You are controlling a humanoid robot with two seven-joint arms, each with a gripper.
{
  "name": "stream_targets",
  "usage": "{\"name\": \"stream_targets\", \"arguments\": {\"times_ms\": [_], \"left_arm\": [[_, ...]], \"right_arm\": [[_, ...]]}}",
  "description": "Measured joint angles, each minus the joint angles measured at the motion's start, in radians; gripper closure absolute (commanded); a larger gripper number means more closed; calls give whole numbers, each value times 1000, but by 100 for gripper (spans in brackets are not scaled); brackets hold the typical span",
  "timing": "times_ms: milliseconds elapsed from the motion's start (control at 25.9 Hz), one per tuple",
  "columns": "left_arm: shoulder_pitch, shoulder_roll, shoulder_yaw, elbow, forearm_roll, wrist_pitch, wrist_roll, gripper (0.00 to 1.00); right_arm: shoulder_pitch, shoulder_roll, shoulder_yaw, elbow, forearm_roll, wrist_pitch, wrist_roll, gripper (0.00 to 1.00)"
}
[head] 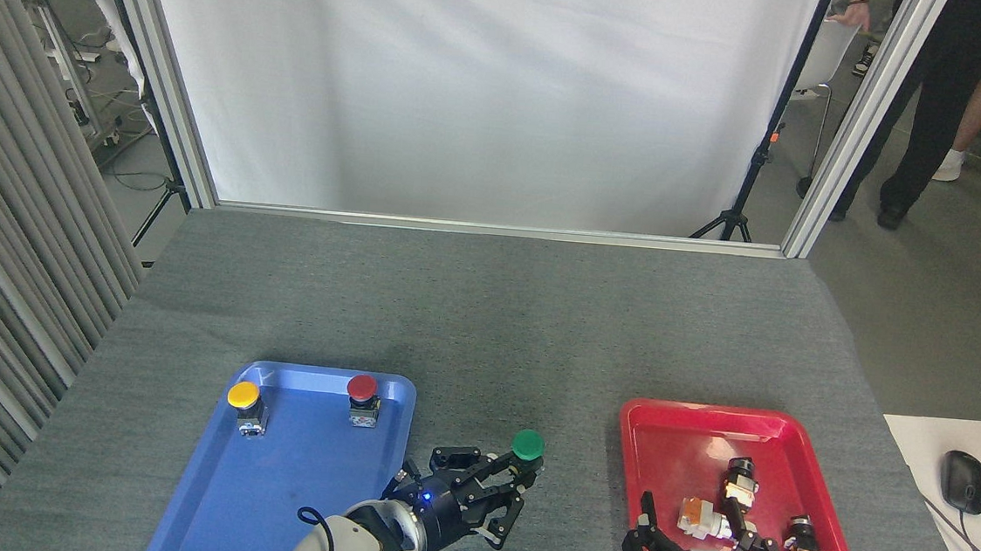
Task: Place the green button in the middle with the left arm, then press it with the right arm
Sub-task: 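Carry the green button off the tray toward the table middle, then release the green button on the table and withdraw the left gripper, then move the right gripper over the green button and press down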
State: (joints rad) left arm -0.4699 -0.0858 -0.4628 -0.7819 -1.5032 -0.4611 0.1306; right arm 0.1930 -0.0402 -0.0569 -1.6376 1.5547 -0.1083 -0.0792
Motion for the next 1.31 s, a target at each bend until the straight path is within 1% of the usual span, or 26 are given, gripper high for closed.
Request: {"name": "stream_targets", "arguments": {"times_ms": [39,77,116,154,193,232,270,425,541,618,656,695,734,849,888,927,1004,1081,1158,1236,1313], "left_arm": [[0,-2,-3,8,-1,3,2,99],[0,-2,-5,15,-2,8,4,94],[1,-3,-7,21,-3,8,4,83],[1,-3,-9,25,-4,8,4,63],[2,-4,-10,28,-4,11,8,37],[3,-4,-11,30,-3,12,9,16],[4,-5,-12,31,-2,17,10,0],[20,-1,-13,25,-1,32,15,0],[45,6,-13,-22,-3,36,15,0],[76,19,-12,-101,-3,40,7,0],[101,37,-10,-158,-2,44,1,0],[132,64,-6,-226,-1,59,-3,0],[168,95,4,-302,2,89,-6,0],[295,171,72,-512,11,252,-7,0],[337,187,109,-567,16,305,-5,0],[380,199,158,-615,24,343,-1,0],[444,213,265,-669,51,390,0,0],[480,217,357,-691,89,394,0,0],[499,221,418,-700,117,392,-1,0],[510,223,450,-703,132,386,-3,0],[511,225,465,-705,139,385,-3,0]], "right_arm": [[0,1,1,0,0,0,0,0],[1,2,1,1,0,0,0,0],[1,4,2,1,0,0,0,0],[1,5,4,2,0,0,0,0],[2,5,5,3,0,0,-1,0],[2,6,6,3,0,0,-1,0],[3,6,7,5,0,0,-3,0],[3,8,10,13,0,0,0,0],[2,9,13,15,0,1,7,0],[1,9,16,16,-1,2,9,1],[0,9,18,16,-1,2,10,1],[-1,9,20,17,-1,2,10,1],[-2,10,23,18,-1,4,10,4],[-9,15,44,28,-1,8,10,19],[-14,17,52,32,-2,9,10,27],[-20,19,64,38,-2,9,11,38],[-31,23,89,51,-3,9,12,56],[-45,26,114,66,-4,9,13,73],[-64,30,141,87,-4,9,14,84],[-86,33,169,110,-2,13,22,93],[-110,37,197,135,1,24,38,98]]}}
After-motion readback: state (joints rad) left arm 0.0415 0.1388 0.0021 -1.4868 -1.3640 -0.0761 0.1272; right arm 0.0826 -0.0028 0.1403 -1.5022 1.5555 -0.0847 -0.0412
